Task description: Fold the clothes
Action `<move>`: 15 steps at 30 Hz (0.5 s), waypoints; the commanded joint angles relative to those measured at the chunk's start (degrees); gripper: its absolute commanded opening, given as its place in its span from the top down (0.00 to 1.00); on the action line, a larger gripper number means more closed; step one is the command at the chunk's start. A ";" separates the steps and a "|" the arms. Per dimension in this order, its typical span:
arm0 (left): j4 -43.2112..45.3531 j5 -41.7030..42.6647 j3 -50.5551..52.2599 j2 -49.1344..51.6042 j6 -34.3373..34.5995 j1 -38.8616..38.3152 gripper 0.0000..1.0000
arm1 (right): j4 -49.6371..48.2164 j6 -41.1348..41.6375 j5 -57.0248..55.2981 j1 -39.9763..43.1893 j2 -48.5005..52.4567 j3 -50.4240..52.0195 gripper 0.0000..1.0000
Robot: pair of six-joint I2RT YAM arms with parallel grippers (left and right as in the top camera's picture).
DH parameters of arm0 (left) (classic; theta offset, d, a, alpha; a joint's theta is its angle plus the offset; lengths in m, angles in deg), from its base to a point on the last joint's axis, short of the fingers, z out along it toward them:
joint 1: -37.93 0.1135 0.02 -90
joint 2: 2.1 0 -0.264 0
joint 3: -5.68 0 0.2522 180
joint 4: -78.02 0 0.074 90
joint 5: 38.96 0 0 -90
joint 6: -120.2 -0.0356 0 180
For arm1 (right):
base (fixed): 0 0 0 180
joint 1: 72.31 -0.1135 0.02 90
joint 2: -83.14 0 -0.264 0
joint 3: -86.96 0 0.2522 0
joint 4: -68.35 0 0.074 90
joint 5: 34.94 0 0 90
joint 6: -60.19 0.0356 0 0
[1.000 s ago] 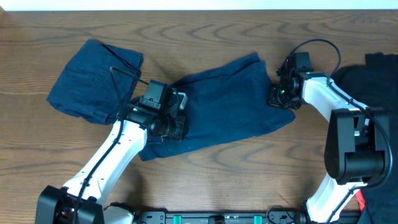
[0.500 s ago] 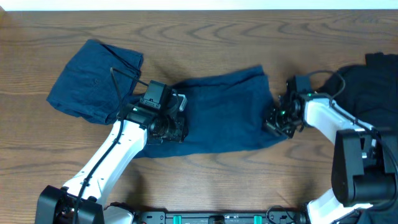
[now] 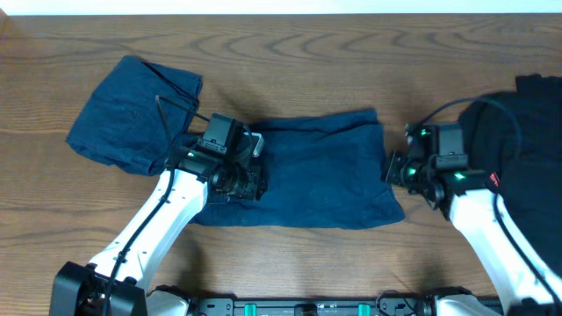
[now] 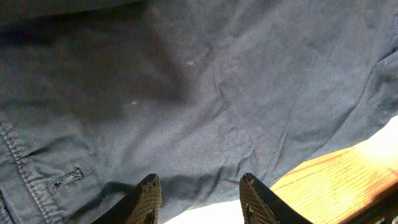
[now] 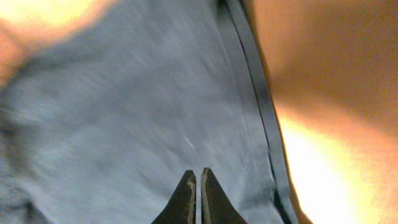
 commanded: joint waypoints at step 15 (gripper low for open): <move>0.76 -0.24 -0.37 1.03 0.09 -0.94 0.57 | -38.77 14.64 7.76 -0.57 30.32 -0.44 0.99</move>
